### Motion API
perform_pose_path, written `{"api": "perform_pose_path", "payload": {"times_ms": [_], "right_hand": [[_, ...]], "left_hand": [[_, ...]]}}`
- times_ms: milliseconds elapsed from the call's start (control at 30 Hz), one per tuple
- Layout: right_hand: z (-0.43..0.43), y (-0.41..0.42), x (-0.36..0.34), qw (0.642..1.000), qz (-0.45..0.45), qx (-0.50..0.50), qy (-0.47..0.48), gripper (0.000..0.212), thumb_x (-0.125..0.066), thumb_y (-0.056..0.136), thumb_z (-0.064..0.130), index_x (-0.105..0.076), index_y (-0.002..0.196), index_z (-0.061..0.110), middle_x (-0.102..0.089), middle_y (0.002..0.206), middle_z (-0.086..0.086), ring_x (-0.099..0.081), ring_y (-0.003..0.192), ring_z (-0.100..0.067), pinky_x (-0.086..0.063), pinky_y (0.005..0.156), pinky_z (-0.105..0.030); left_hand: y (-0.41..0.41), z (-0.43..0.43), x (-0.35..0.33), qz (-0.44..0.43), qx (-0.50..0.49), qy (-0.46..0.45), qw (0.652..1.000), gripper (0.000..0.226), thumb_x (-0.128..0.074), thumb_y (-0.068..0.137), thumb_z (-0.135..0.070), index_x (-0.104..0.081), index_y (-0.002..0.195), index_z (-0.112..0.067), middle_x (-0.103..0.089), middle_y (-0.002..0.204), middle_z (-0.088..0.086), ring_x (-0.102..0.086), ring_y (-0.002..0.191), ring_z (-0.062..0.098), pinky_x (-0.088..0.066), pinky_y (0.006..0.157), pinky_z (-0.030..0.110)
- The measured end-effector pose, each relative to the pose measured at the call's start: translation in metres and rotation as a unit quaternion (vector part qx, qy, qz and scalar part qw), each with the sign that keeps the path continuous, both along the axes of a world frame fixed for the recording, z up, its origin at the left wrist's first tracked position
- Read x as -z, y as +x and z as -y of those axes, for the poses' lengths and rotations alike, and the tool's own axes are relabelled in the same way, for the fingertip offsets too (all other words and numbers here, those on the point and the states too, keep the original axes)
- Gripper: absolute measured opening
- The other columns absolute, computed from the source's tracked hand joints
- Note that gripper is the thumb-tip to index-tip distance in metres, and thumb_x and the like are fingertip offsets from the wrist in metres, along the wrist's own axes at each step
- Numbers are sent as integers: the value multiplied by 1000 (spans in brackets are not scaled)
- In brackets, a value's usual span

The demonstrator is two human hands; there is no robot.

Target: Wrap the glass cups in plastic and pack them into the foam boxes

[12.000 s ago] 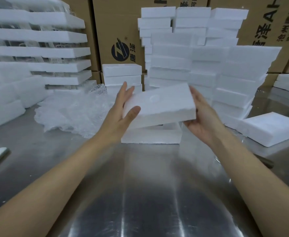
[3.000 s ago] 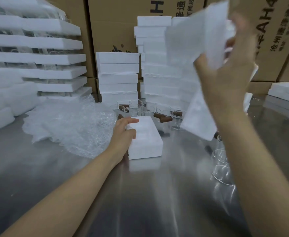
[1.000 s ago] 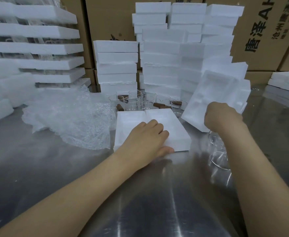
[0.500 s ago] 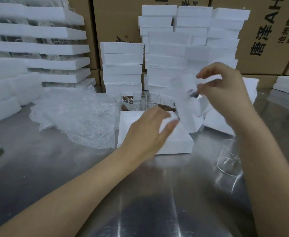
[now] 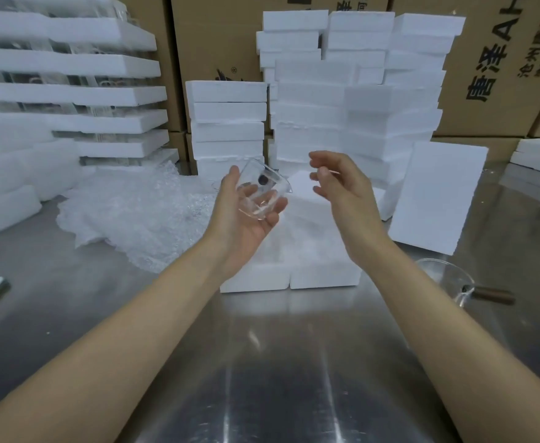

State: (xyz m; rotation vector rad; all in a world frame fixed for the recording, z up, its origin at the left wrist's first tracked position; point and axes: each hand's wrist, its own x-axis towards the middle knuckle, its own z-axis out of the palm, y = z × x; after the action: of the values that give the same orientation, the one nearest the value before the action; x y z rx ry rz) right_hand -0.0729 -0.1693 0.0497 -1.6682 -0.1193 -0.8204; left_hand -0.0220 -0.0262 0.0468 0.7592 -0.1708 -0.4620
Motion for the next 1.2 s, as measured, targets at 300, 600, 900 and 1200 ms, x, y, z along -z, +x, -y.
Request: {"api": "perform_pose_path", "payload": {"times_ms": [300,600,900,1200], "right_hand": [[-9,10,20,975,-86,-194,70,48,-76,75,32,-56,118,33,-62,114,-3,-68,100,-22,-55,88,-41],[-4,12,22,947,-51,-214,233,16,-69,85,9,-60,97,8,-67,86,-8,-68,98,-35,-57,72,-38],[7,14,26,958,-104,-103,247,20,-66,88,9,-56,104,0,-64,83,-14,-71,85,-30,-60,72,-43],[7,14,21,965,-98,-62,235,18,-66,90,17,-57,93,1,-62,78,-15,-70,85,-34,-59,65,-35]], "left_hand": [[7,-10,7,-117,216,-28,969,62,-33,99,-52,-53,116,4,-60,79,14,-66,54,25,-45,34,17],[22,-19,8,338,-203,446,804,78,-13,98,-62,-67,80,-9,-71,72,8,-69,62,23,-42,45,22],[79,-88,24,342,-441,717,418,47,-52,86,2,-47,133,-3,-50,122,24,-44,110,39,-30,87,45],[48,-74,-16,390,-553,301,672,32,-67,87,-36,-39,74,-28,-44,68,-14,-48,56,1,-37,58,14]]}}
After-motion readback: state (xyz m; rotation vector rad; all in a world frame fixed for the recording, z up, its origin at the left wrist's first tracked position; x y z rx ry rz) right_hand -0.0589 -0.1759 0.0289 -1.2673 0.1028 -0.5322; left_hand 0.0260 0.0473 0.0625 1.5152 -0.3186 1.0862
